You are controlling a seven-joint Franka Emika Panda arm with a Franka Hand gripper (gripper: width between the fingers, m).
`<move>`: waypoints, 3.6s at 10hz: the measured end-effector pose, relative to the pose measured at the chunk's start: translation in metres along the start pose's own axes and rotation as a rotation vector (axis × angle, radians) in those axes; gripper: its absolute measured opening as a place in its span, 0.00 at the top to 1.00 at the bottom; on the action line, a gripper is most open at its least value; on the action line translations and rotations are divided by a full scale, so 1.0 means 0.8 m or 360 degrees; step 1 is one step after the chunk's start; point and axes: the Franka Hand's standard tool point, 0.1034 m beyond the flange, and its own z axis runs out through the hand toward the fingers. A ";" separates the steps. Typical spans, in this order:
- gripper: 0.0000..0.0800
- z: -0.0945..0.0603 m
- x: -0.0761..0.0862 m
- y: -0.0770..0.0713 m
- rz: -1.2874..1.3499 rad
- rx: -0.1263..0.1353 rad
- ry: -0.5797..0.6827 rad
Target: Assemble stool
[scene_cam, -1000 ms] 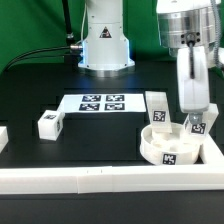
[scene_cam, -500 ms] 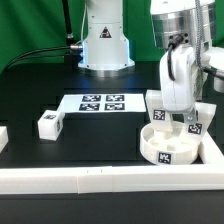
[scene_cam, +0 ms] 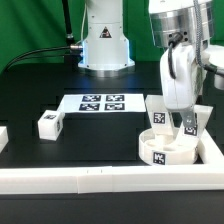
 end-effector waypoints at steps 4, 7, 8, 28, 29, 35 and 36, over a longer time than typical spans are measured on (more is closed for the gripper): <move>0.19 -0.075 0.032 -0.008 -0.0321 0.0083 -0.0054; 0.19 -0.073 0.033 -0.007 -0.0339 0.0080 -0.0049; 0.19 -0.073 0.033 -0.007 -0.0340 0.0079 -0.0049; 0.19 -0.088 0.159 -0.037 -0.2862 -0.0067 0.0098; 0.19 -0.081 0.184 -0.032 -0.2922 -0.0075 0.0123; 0.19 -0.062 0.261 -0.024 -0.2930 -0.0120 0.0191; 0.19 -0.062 0.262 -0.024 -0.2930 -0.0120 0.0190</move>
Offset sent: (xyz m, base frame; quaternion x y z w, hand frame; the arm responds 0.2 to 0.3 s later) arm -0.0153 -0.0380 0.0369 0.0228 -0.0120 -0.1060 0.9940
